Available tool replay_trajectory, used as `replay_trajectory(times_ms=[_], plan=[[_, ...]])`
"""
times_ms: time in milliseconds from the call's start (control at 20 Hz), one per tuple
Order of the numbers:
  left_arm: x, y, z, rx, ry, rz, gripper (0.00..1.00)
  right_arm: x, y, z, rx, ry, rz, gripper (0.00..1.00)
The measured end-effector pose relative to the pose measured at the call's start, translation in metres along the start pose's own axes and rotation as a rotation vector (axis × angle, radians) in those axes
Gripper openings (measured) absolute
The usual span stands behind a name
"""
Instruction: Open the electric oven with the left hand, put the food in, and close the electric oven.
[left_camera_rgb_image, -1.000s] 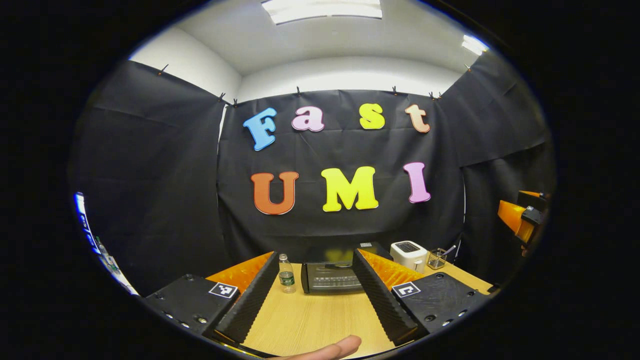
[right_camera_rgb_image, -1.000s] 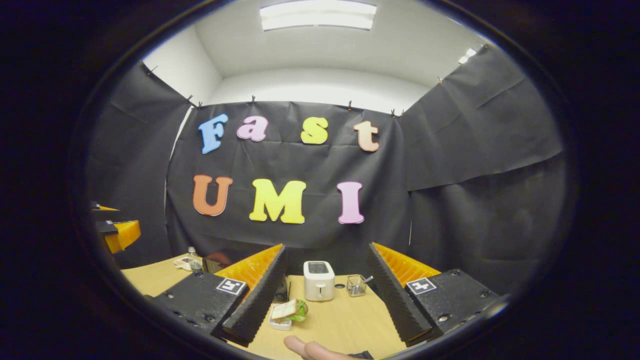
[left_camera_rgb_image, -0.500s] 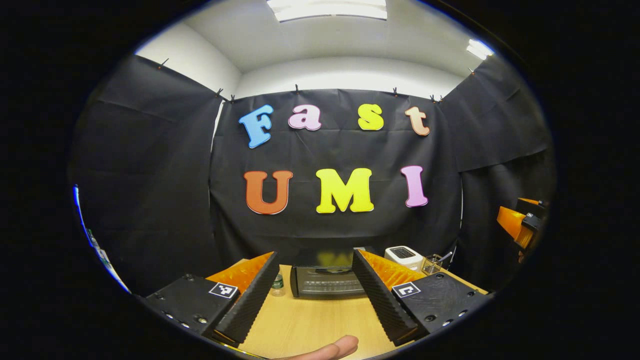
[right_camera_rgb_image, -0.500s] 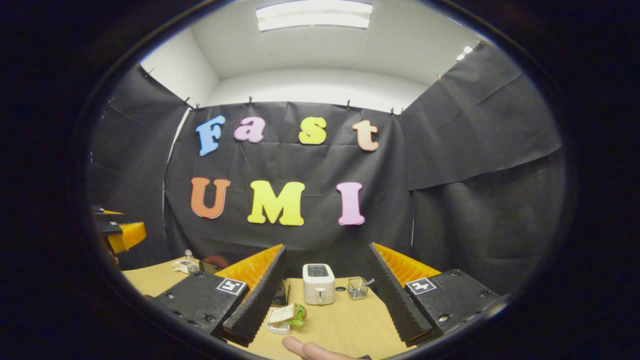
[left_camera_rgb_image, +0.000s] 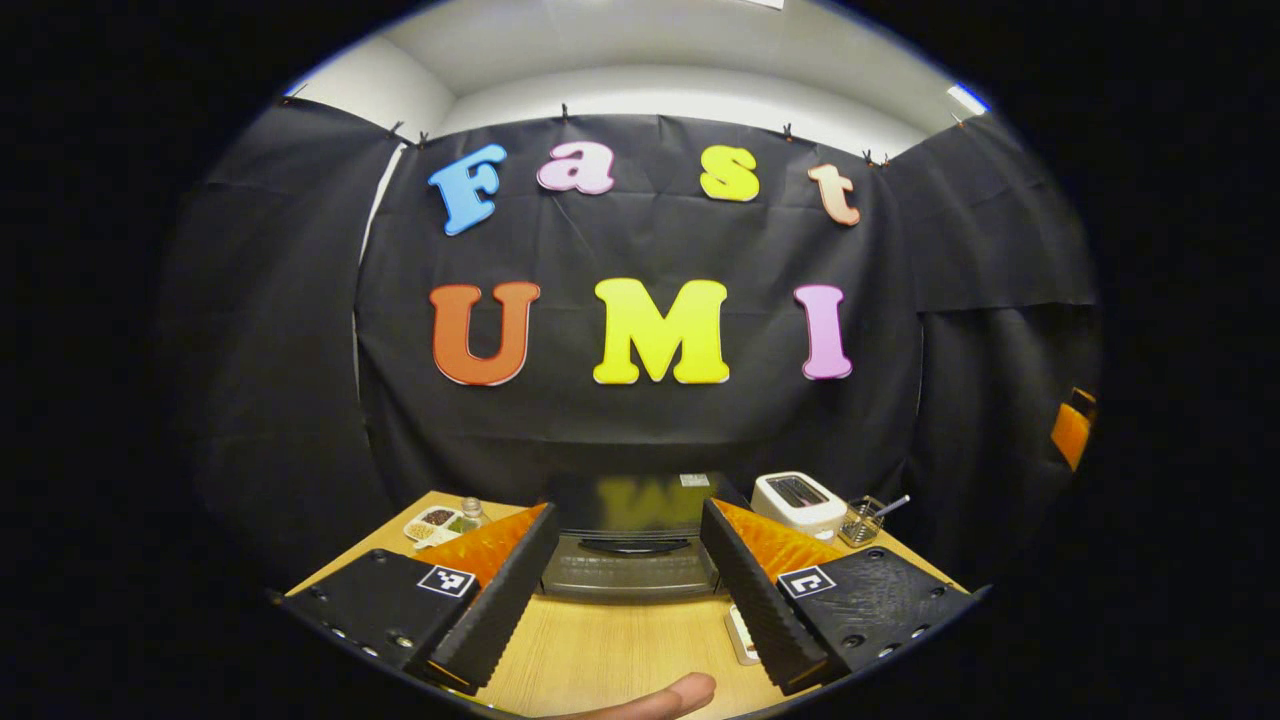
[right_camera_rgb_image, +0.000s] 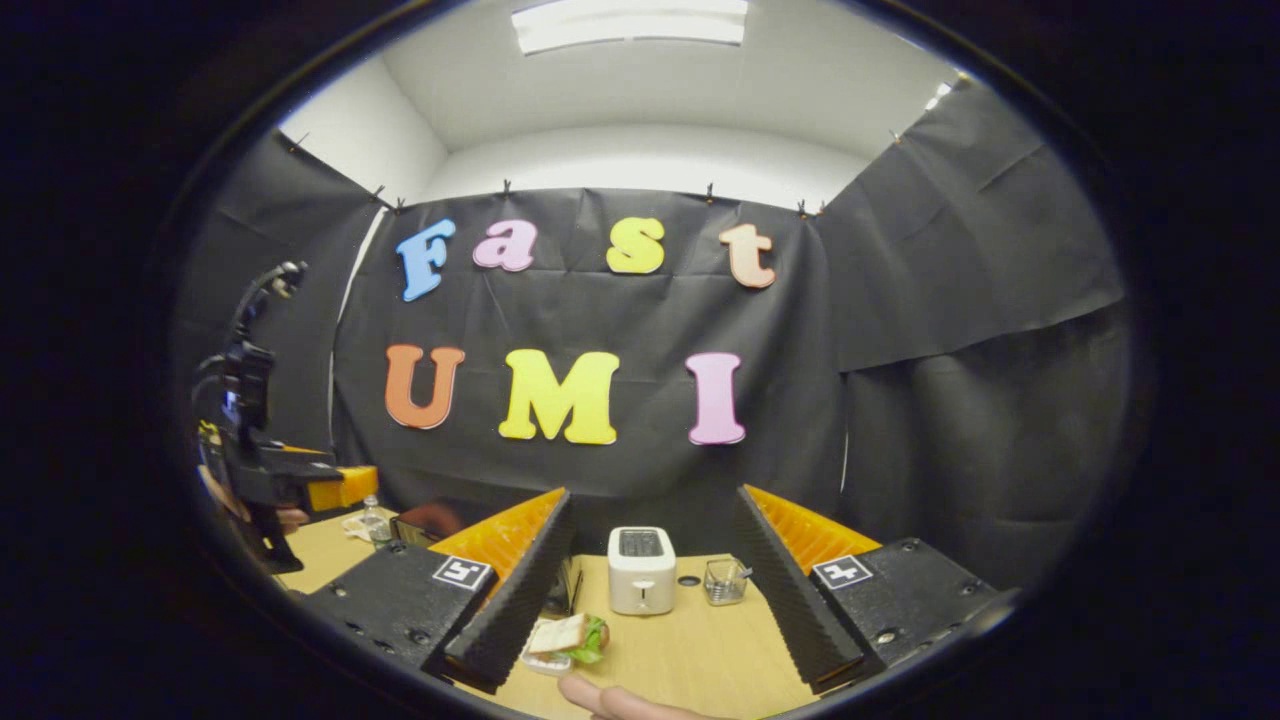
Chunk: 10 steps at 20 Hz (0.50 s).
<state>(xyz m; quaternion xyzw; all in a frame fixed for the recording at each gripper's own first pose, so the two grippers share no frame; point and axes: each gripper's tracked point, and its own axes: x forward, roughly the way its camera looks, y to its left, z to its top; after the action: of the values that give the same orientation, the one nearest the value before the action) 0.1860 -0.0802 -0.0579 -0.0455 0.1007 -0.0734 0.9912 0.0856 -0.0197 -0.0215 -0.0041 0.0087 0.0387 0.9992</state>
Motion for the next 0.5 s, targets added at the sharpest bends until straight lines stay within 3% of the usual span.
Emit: replay_trajectory(times_ms=[50,150,200,250,300,350,500], plan=[[0.02,-0.003,-0.009,-0.006,0.044,-0.014,0.94,0.002,-0.004,0.0,0.001,-0.003,0.002,1.0],[0.055,-0.004,-0.026,-0.014,0.11,-0.028,0.94,0.007,-0.008,-0.002,0.01,-0.006,0.011,1.0],[0.073,-0.004,-0.038,-0.012,0.145,-0.024,0.94,0.009,-0.01,-0.001,0.015,-0.01,0.015,0.94],[0.089,-0.001,-0.05,-0.01,0.181,-0.015,0.94,0.012,-0.014,-0.003,0.022,-0.012,0.011,1.0],[0.104,0.001,-0.06,-0.008,0.207,-0.005,0.95,0.016,-0.019,-0.005,0.026,-0.011,0.006,0.93],[0.118,0.001,-0.068,-0.011,0.231,0.0,0.95,0.019,-0.024,-0.007,0.032,-0.011,0.001,1.0],[0.155,0.003,-0.096,-0.017,0.305,0.009,0.94,0.027,-0.038,-0.018,0.037,0.0,-0.019,1.0]])
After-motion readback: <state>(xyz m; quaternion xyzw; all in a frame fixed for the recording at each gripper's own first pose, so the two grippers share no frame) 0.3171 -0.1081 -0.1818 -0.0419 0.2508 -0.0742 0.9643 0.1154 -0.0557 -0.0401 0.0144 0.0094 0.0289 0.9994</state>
